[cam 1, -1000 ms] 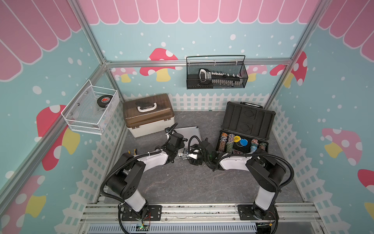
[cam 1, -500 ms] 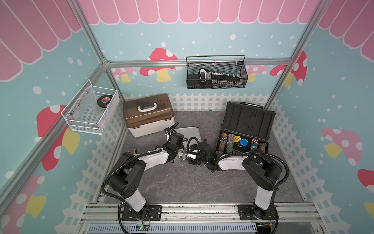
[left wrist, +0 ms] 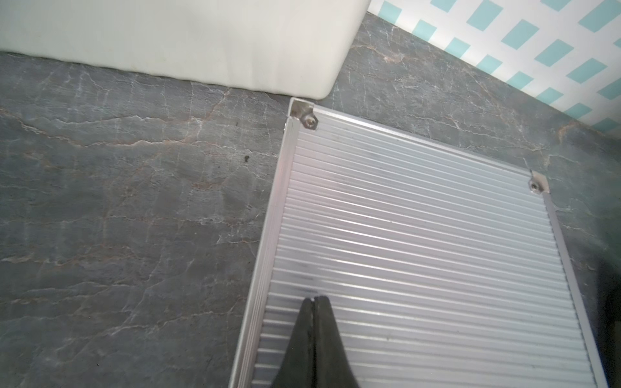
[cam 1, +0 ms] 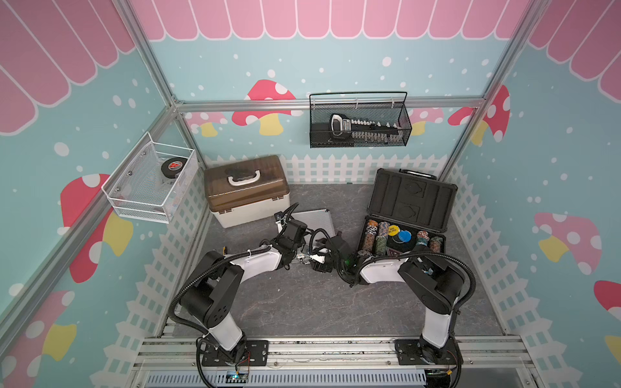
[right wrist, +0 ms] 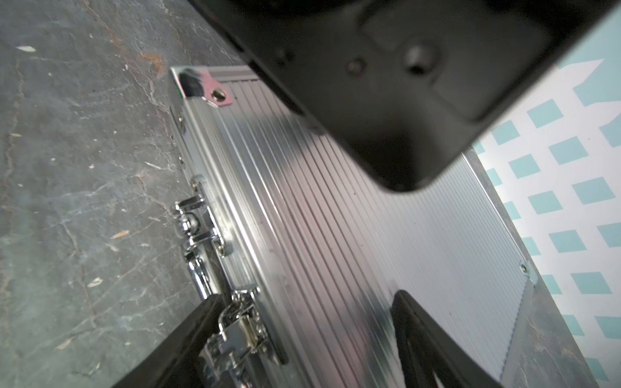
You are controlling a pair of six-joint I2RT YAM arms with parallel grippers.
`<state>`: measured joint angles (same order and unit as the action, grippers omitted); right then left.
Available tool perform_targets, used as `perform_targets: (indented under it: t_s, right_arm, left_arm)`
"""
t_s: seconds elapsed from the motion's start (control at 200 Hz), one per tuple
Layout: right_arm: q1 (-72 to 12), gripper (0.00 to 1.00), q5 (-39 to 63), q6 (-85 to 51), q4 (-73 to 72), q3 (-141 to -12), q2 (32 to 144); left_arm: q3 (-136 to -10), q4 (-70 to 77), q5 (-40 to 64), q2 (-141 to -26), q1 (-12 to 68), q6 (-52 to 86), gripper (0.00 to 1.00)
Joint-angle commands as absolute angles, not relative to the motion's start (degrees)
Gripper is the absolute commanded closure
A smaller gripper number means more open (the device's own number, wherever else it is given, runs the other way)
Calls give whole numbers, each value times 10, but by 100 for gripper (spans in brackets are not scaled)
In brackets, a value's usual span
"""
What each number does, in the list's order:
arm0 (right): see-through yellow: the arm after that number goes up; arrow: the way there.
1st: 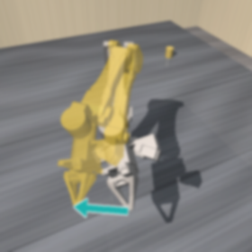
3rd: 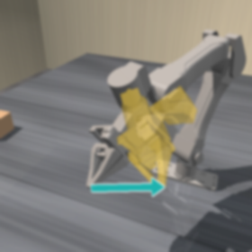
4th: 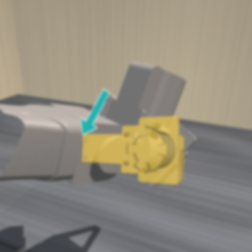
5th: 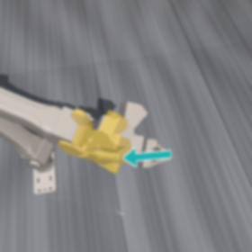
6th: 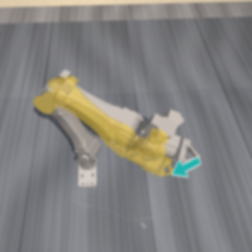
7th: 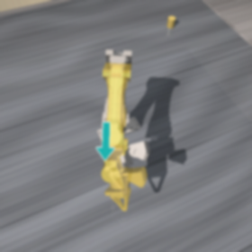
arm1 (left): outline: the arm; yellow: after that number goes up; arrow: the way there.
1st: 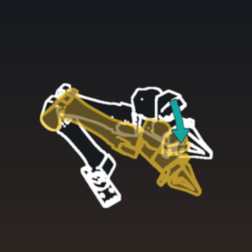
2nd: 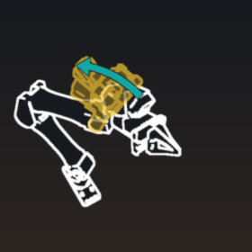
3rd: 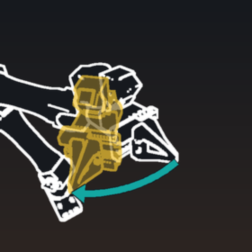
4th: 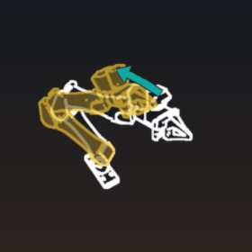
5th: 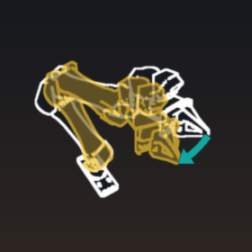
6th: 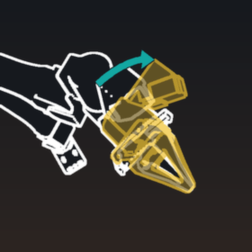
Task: Close the poker set cases
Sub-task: Fasten the fastener on the poker set case.
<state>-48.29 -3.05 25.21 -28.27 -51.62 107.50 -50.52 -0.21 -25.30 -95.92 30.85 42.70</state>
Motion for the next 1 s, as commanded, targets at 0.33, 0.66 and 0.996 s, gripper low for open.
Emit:
perform_targets:
  t_s: [0.33,0.66,0.996]
  right_arm:
    - [-482,26,-74,320,-270,-527,1084]
    - [-482,39,-56,344,-223,-545,1104]
    - [-482,55,-27,365,-159,-567,1106]
  left_arm:
    - [-493,-79,-237,-988,311,438,100]
    - [-496,-78,-236,-990,311,436,100]
    - [-497,-79,-236,-990,311,435,100]
